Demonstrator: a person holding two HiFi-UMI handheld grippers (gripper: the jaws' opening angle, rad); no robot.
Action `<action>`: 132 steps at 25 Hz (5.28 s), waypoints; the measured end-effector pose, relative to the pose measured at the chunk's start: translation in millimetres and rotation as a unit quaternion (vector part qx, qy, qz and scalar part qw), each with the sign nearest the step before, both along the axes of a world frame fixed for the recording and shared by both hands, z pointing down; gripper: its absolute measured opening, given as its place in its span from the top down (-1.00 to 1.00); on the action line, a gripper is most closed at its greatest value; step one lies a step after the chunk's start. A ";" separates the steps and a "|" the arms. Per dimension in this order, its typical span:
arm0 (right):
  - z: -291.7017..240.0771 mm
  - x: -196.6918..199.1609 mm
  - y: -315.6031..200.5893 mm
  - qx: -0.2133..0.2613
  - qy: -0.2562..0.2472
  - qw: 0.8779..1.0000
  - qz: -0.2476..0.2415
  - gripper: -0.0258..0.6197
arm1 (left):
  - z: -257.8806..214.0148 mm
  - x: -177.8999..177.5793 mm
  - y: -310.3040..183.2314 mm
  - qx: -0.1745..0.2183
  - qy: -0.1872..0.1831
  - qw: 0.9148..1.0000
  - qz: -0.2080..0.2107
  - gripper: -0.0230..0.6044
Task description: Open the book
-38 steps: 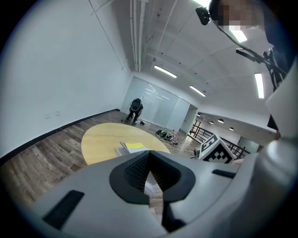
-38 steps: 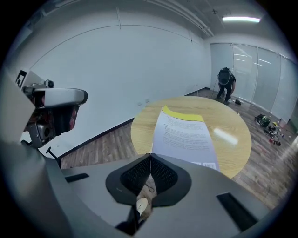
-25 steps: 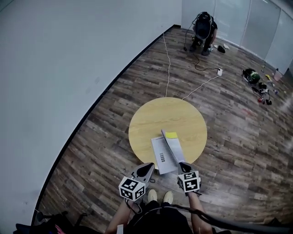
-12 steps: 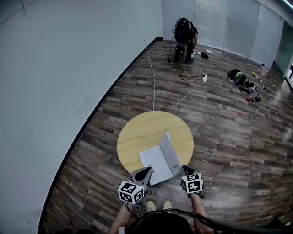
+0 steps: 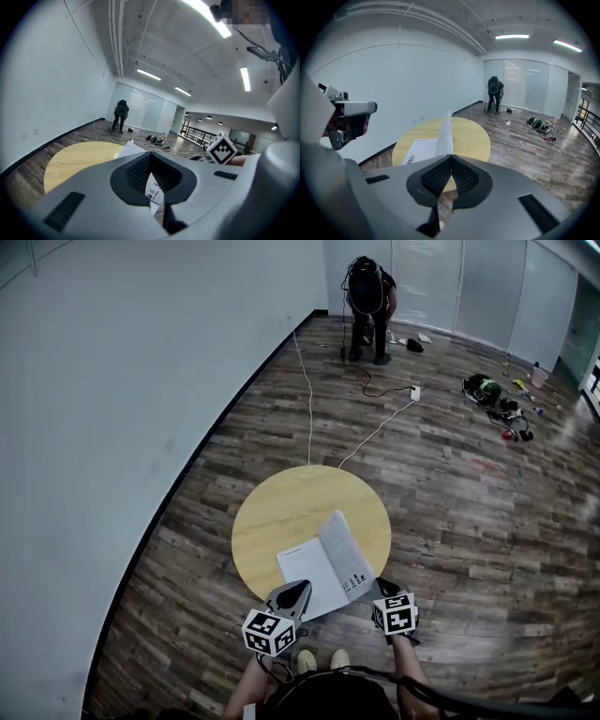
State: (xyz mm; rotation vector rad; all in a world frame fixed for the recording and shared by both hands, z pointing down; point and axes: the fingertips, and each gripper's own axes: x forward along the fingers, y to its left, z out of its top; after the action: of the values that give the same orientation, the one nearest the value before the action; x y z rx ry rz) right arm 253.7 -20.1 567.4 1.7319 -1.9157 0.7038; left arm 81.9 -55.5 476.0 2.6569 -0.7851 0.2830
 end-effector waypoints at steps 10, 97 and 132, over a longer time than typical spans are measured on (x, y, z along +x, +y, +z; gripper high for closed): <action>40.7 40.2 0.3 -0.026 0.011 0.999 0.021 0.89 | 43.3 -0.1 1.4 -0.035 -0.020 0.999 -0.005 0.94; -63.0 -48.3 -21.9 0.135 -0.055 0.989 -0.033 0.91 | -14.0 -60.4 -2.6 0.039 0.028 0.996 -0.073 0.94; -192.6 -189.9 -20.7 0.242 -0.059 0.954 -0.167 0.92 | -108.3 -144.1 -5.1 0.136 0.042 0.979 -0.148 0.94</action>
State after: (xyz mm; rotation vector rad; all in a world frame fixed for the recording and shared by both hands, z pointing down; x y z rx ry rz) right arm 63.8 -40.8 374.8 1.5792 -2.5445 0.2245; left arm -62.2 -60.6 367.7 2.7223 -1.2520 -0.0156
